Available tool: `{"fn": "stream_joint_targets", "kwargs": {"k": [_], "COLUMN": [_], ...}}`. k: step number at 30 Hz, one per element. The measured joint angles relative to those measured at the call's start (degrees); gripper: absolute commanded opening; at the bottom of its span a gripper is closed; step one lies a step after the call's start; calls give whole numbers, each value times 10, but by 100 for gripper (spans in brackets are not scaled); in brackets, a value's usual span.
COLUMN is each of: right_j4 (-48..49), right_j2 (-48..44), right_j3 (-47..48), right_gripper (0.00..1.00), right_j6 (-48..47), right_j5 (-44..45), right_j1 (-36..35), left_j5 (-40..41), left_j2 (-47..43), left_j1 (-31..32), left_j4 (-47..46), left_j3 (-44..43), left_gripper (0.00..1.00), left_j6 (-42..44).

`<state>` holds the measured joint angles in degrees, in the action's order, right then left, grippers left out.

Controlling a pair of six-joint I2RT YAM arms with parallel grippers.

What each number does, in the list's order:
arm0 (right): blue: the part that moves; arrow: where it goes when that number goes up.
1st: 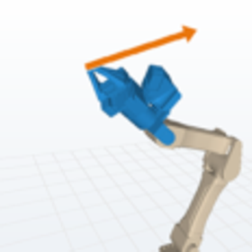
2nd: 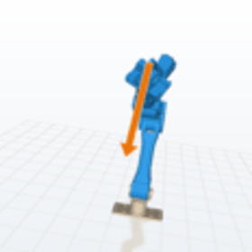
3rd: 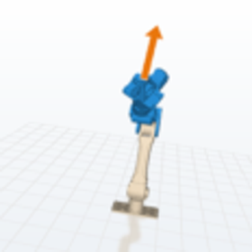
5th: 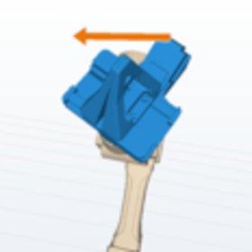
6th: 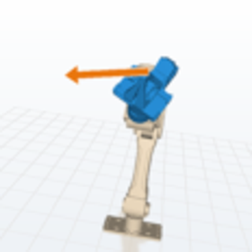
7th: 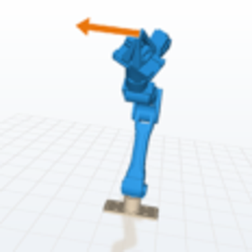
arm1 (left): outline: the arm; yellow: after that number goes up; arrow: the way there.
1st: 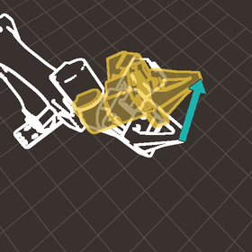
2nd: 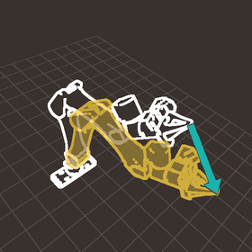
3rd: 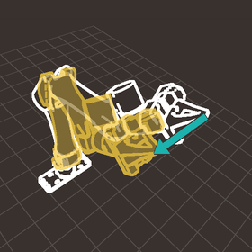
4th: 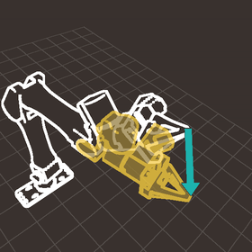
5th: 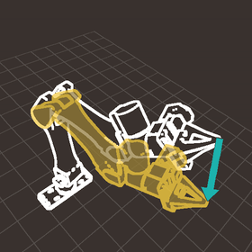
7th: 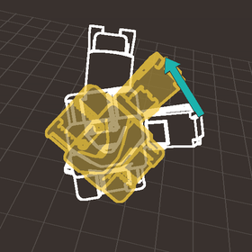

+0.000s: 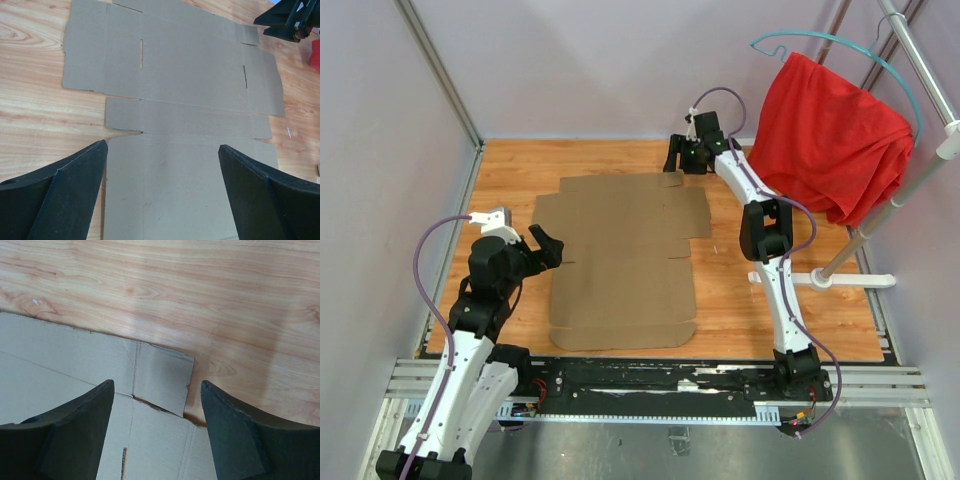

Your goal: Fold the paper box

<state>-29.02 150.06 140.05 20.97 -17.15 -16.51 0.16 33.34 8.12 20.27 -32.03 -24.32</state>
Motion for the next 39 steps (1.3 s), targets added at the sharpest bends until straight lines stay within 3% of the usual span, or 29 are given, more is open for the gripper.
{"fn": "stream_joint_targets", "kwargs": {"k": [31, 39], "right_j4": [20, 36], "right_j2": [20, 20], "right_j3": [-10, -19], "right_gripper": [59, 42], "right_j6": [14, 10], "right_j5": [-29, -24], "right_j1": [0, -4], "left_j5": [0, 0], "left_j2": [0, 1], "left_j1": [0, 0], "left_j4": [0, 0], "left_j3": [0, 0], "left_gripper": [99, 99], "left_j6": [0, 0]}}
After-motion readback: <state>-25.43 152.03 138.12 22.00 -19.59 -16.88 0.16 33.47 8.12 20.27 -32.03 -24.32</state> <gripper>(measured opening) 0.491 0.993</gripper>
